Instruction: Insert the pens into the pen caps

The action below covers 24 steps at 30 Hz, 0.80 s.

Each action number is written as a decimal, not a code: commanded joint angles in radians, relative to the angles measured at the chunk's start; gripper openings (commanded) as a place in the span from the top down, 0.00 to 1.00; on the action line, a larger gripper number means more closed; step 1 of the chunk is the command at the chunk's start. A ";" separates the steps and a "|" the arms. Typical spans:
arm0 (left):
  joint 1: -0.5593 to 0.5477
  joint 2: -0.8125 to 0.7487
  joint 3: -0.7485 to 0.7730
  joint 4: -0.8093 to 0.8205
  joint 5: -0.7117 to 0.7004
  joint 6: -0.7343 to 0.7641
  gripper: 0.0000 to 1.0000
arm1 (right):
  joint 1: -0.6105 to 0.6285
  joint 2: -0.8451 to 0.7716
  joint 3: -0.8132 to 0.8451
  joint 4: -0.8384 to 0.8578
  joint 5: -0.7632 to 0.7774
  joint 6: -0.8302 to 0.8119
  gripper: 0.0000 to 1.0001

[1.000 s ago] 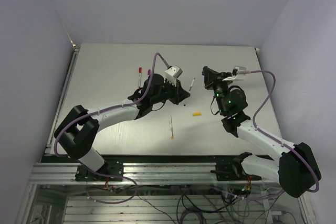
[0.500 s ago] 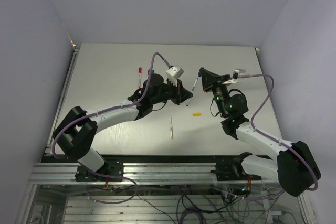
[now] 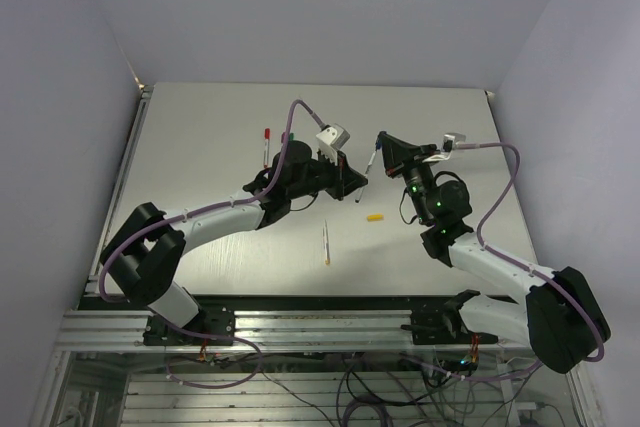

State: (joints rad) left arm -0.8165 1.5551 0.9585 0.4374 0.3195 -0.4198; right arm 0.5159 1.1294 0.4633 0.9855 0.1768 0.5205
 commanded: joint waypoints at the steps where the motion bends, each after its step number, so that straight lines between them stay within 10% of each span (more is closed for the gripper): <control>1: -0.010 -0.012 0.038 0.047 0.017 -0.005 0.93 | -0.005 0.010 -0.011 0.041 -0.014 0.017 1.00; 24: -0.009 -0.067 -0.034 0.163 -0.107 -0.056 0.93 | -0.002 0.012 -0.044 -0.116 -0.181 0.117 1.00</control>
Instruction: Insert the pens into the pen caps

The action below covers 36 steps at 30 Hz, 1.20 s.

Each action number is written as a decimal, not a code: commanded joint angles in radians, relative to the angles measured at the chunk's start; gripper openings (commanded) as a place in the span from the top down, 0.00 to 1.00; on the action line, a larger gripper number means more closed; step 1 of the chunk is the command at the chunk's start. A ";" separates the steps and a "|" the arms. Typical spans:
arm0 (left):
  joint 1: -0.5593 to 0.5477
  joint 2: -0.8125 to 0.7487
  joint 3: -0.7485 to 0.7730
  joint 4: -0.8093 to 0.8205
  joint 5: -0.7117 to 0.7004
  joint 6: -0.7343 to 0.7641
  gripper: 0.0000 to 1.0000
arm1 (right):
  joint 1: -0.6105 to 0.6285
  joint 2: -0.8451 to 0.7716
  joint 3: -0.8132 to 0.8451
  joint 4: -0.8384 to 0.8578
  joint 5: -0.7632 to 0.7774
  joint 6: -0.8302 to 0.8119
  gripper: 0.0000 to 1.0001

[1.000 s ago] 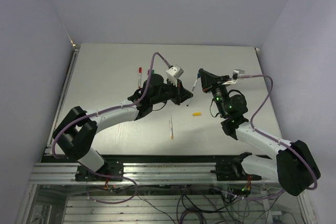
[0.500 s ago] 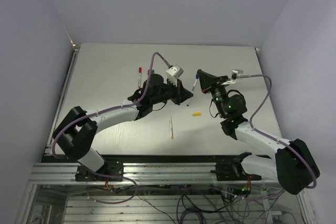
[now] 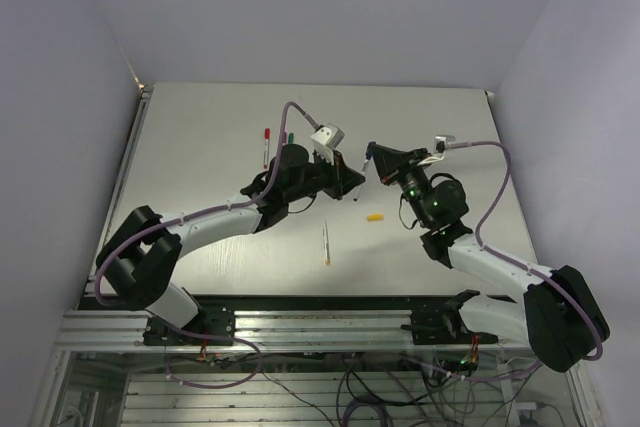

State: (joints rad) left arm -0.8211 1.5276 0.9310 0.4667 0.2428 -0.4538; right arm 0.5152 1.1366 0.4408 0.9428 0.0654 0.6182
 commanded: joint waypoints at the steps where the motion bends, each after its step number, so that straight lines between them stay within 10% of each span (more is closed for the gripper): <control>1: -0.004 -0.042 -0.011 0.150 -0.030 -0.025 0.93 | -0.002 0.012 -0.020 -0.083 -0.080 0.022 1.00; 36: 0.045 0.024 0.049 0.052 -0.241 -0.010 0.93 | 0.128 0.127 0.183 -0.392 0.167 -0.102 0.90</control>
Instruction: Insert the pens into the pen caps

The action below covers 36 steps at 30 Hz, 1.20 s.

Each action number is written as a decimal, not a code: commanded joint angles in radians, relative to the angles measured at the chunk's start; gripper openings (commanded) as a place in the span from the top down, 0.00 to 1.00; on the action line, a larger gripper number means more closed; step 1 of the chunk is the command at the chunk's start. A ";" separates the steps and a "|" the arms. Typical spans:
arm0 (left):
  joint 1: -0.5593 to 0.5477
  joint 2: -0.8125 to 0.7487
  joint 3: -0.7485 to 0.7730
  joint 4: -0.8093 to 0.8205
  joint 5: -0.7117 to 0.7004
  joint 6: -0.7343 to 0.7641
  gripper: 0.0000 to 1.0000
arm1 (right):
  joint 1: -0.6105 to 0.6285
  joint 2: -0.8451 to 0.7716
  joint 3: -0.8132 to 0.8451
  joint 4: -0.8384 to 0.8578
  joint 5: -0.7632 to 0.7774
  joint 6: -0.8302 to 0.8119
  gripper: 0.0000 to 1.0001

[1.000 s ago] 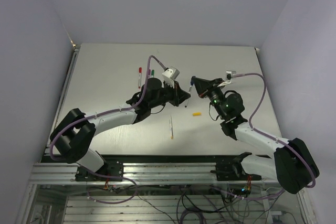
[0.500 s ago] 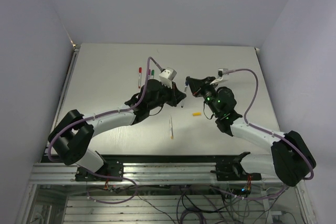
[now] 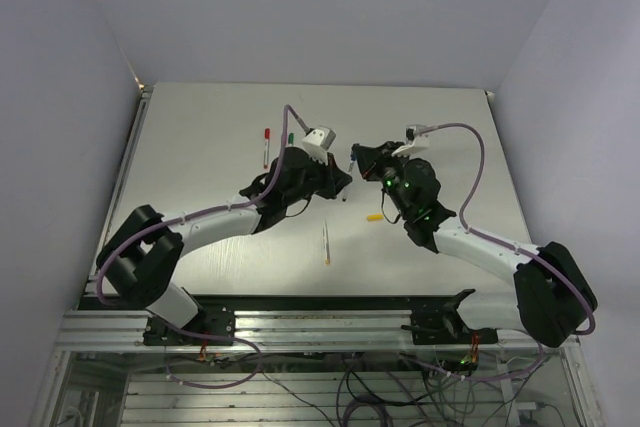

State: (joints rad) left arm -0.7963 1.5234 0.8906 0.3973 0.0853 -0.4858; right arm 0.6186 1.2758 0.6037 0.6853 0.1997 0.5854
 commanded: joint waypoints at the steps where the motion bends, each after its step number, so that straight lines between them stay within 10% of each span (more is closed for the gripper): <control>1: 0.020 0.044 0.093 0.109 -0.086 0.025 0.93 | 0.024 -0.024 0.028 -0.129 0.058 -0.084 0.87; 9: 0.058 0.205 0.140 -0.005 -0.206 0.086 0.93 | 0.024 -0.170 0.055 -0.149 0.214 -0.203 0.67; 36: 0.222 0.676 0.701 -0.502 -0.453 0.173 0.93 | 0.025 -0.320 -0.067 -0.362 0.341 -0.094 0.69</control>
State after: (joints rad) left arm -0.5873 2.1750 1.5318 -0.0315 -0.3359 -0.3378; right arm 0.6415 0.9680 0.5579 0.3351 0.5201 0.4652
